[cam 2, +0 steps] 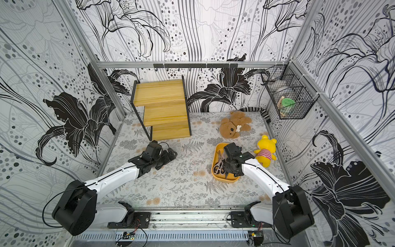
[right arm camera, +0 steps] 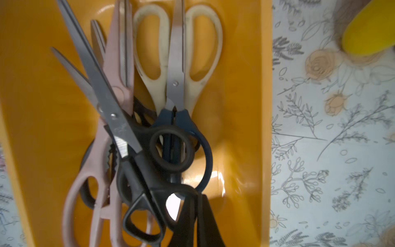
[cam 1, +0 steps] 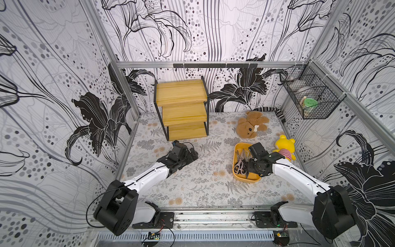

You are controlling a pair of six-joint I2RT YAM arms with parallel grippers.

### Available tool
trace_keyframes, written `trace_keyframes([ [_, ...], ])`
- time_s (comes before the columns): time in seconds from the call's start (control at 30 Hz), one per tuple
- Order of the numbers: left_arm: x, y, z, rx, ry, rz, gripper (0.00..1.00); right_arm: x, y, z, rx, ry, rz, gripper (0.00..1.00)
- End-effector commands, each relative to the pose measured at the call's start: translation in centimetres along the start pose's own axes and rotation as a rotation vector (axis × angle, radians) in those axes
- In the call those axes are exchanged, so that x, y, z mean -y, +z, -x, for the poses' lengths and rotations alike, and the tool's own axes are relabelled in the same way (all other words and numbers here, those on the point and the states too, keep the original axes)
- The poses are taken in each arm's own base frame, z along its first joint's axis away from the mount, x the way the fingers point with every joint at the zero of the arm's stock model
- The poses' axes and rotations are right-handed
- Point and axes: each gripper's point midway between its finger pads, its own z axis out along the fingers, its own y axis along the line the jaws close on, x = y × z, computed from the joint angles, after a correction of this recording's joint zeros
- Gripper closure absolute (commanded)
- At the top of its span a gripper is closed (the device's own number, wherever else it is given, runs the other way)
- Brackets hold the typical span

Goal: Put the scissors into the storage box
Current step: Place the scissors in the storage box.

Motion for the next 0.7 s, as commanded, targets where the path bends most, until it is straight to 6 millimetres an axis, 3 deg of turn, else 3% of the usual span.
trace_keyframes([
  [0.0,0.0,-0.1,1.0,0.046,0.028,0.031,0.03,-0.1,0.4,-0.3,-0.012,0.008,0.012,1.0],
  [0.07,-0.1,-0.4,1.3,0.061,0.036,0.043,0.03,-0.2,0.6,-0.1,-0.009,0.007,0.004,0.97],
  [0.23,-1.0,-1.4,2.6,0.134,0.071,0.099,0.03,-0.2,-0.1,1.2,0.034,-0.004,-0.014,0.65],
  [0.37,-1.1,-2.7,4.4,0.229,0.128,0.131,0.03,0.2,-1.8,3.4,0.121,-0.013,-0.047,0.53],
  [0.53,-1.5,-5.3,8.5,0.431,0.218,0.215,0.03,1.3,-4.0,7.9,0.29,-0.052,-0.118,0.4],
  [0.67,-4.2,-7.2,13.0,0.573,0.201,0.275,0.03,4.0,-5.0,11.8,0.475,-0.079,-0.24,0.34],
])
